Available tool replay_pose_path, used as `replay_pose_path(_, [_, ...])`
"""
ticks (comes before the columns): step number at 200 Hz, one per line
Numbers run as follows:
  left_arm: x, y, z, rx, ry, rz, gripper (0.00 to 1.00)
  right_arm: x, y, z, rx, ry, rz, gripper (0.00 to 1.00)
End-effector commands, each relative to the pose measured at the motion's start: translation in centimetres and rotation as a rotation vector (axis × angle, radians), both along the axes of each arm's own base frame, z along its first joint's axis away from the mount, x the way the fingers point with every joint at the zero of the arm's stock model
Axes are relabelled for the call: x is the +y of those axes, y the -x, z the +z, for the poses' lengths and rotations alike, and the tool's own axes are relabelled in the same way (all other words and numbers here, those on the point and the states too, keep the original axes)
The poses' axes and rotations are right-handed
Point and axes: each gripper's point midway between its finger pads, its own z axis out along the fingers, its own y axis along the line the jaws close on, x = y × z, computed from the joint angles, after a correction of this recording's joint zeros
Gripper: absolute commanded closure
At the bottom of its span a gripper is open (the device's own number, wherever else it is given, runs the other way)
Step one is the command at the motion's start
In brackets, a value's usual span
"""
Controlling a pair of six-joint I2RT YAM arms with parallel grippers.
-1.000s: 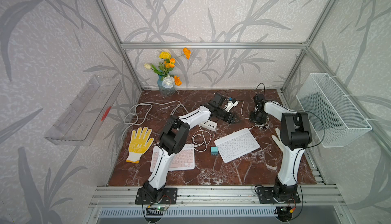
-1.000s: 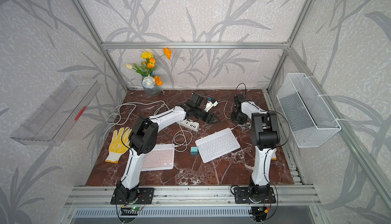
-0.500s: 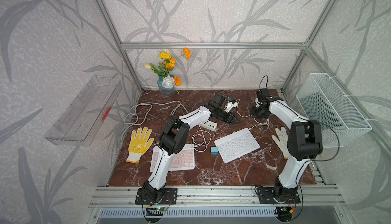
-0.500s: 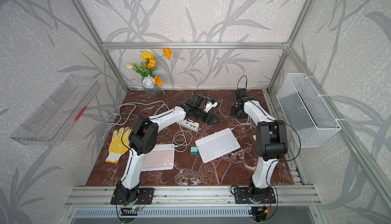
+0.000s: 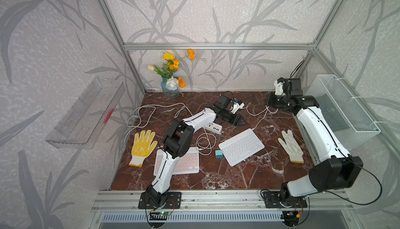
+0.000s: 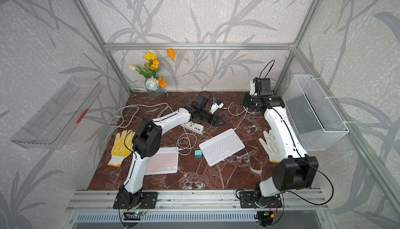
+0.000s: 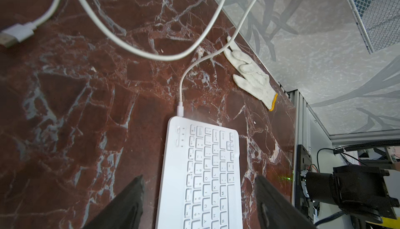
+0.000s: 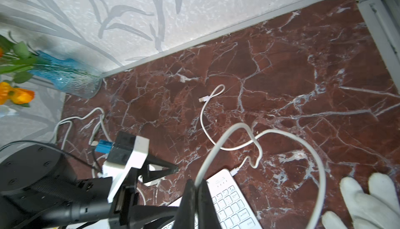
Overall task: Unplug the wireless keyboard
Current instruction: Pick up the power cord at the center of the board.
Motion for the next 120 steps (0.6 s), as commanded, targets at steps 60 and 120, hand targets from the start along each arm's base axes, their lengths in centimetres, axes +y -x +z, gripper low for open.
replay_pose_path(60, [-4.1, -1.4, -0.9, -0.487, -0.017, -0.165, 0.19, 3.3, 2.5, 6.7, -0.112, -0.233, 0.120, 1.00])
replay_pose_path(120, [-3.3, -5.4, -2.1, -0.452, -0.055, -0.121, 0.20, 4.5, 3.2, 9.4, -0.152, -0.316, 0.182, 1.00])
